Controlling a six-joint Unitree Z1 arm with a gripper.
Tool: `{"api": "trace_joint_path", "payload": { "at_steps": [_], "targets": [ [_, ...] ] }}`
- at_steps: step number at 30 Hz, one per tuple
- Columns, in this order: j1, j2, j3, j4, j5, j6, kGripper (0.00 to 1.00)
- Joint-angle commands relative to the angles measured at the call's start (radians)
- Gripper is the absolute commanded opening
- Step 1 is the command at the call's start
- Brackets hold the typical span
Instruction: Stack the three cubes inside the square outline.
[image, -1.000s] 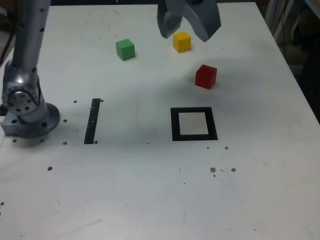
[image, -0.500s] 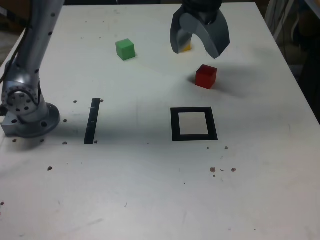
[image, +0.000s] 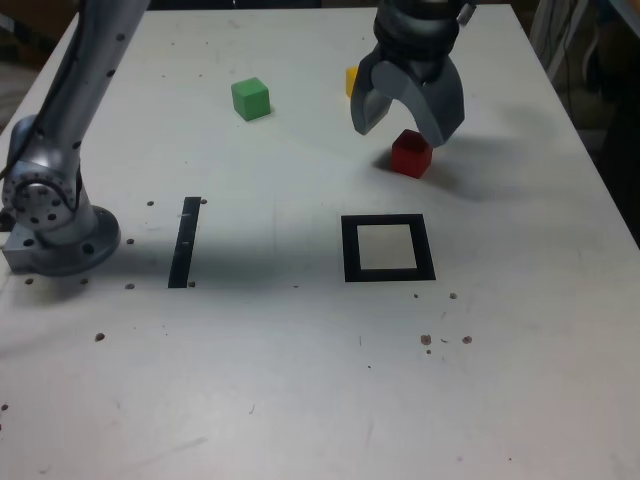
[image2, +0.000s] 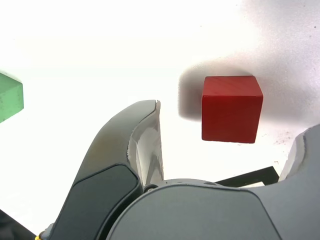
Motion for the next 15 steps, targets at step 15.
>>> {"api": "trace_joint_path", "payload": {
  "at_steps": [15],
  "targets": [
    [-0.006, 0.045, 0.017, -0.043, -0.002, -0.039, 0.78]
  ]
}}
